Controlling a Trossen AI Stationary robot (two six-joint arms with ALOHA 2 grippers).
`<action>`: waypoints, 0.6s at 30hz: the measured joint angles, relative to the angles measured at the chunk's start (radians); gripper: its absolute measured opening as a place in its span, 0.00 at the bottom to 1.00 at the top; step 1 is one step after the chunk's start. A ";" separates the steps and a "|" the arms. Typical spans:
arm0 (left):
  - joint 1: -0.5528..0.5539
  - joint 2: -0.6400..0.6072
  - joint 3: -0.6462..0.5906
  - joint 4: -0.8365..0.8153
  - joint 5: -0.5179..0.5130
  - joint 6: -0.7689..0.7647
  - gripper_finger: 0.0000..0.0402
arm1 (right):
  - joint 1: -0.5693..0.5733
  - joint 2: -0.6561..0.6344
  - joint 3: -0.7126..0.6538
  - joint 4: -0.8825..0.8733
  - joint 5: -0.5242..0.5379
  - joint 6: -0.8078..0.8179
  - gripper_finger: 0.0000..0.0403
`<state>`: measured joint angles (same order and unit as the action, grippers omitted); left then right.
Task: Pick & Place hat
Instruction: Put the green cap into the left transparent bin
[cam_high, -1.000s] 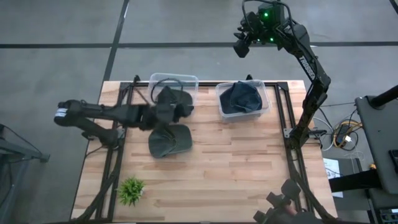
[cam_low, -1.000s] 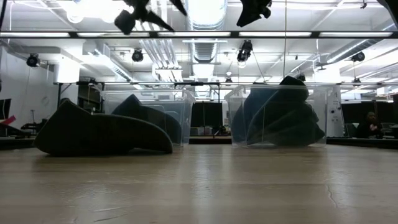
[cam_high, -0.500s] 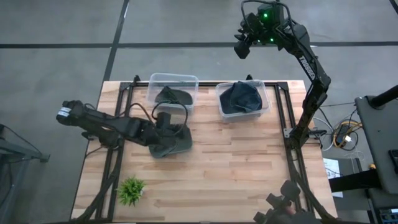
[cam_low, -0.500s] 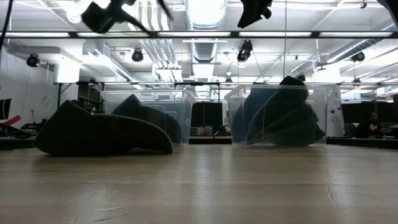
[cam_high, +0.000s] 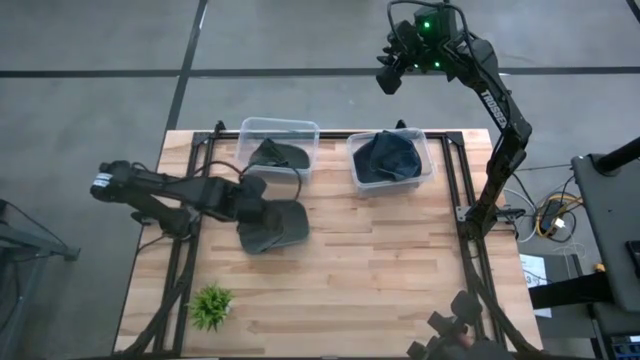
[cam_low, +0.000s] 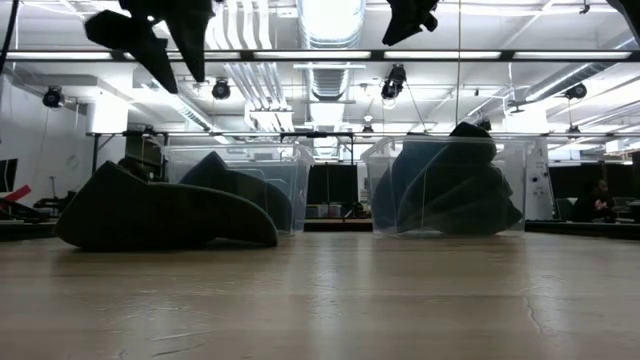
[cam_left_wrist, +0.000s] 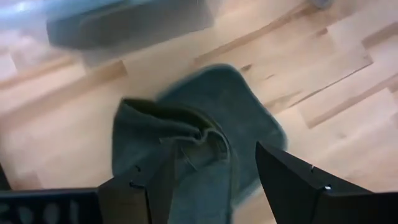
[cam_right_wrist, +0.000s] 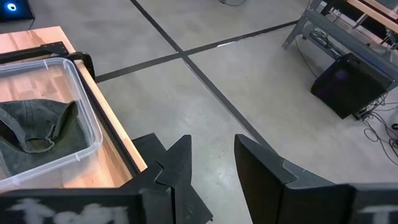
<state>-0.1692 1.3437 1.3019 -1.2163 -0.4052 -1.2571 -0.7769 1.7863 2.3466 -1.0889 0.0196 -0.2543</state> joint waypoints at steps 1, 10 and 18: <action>0.015 0.005 -0.001 0.007 0.003 0.039 0.53 | 0.000 0.000 0.000 0.000 0.000 0.000 0.29; 0.111 0.034 -0.011 0.047 0.045 0.265 0.53 | 0.000 0.000 0.000 -0.001 0.000 0.000 0.29; 0.113 0.037 -0.016 0.048 0.054 0.353 0.53 | 0.000 0.000 0.000 -0.001 0.000 0.001 0.29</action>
<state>-0.0562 1.3802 1.2855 -1.1683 -0.3509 -0.9040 -0.7769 1.7863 2.3466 -1.0899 0.0200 -0.2535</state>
